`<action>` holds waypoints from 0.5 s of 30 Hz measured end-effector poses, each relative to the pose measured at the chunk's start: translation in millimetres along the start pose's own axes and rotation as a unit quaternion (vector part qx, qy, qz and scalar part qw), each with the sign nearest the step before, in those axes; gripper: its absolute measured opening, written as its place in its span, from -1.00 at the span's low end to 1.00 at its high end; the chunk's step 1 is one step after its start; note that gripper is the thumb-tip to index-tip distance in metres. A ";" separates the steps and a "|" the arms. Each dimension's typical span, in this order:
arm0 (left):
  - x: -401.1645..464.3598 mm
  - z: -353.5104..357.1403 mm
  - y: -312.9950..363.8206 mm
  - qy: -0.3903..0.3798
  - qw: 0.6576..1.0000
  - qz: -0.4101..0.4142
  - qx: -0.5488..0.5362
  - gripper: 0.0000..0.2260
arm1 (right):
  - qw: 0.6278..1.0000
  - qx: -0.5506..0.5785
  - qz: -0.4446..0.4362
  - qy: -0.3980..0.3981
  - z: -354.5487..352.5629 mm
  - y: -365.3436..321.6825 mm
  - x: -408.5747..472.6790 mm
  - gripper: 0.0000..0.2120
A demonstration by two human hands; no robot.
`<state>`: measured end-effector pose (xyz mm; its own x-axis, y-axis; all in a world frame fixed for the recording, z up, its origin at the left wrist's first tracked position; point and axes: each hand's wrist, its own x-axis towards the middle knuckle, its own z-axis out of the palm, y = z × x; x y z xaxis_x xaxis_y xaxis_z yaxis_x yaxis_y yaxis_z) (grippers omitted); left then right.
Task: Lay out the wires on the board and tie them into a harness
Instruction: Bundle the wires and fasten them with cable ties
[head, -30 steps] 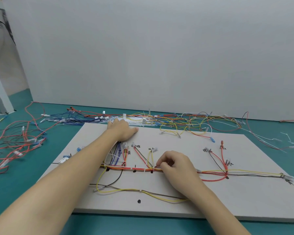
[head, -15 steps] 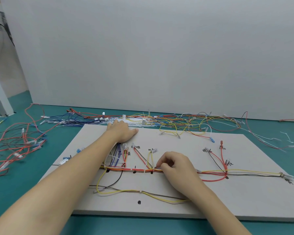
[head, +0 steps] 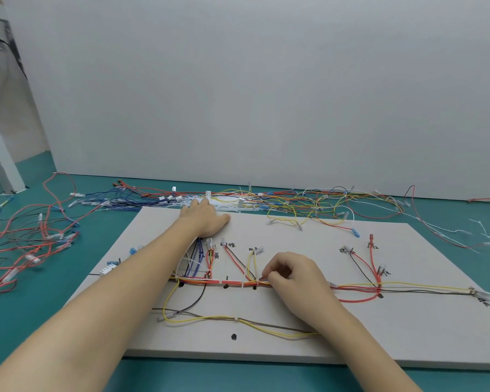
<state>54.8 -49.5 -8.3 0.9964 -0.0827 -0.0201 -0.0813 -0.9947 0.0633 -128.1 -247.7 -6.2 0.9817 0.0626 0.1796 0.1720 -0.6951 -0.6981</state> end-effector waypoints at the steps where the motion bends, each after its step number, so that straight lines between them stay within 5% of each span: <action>1: 0.5 0.7 -0.4 0.001 1.000 -0.001 -0.003 -0.33 | 1.000 -0.001 0.000 -0.001 -0.1 -0.4 -0.1 -0.79; 9: -2.3 2.0 3.2 0.053 0.998 -0.001 -0.035 -0.42 | 1.000 -0.007 -0.001 -0.003 -1.2 -1.7 -0.7 -0.79; 15: -8.9 -0.4 4.2 0.180 0.983 0.006 -0.046 -0.67 | 1.000 -0.010 -0.001 -0.005 -1.5 -2.0 -1.0 -0.78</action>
<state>45.6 -53.0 -7.4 0.9412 -0.0513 0.3339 -0.1076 -0.9825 0.1523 -129.5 -247.5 -4.0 0.9823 0.0706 0.1736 0.1718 -0.7098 -0.6831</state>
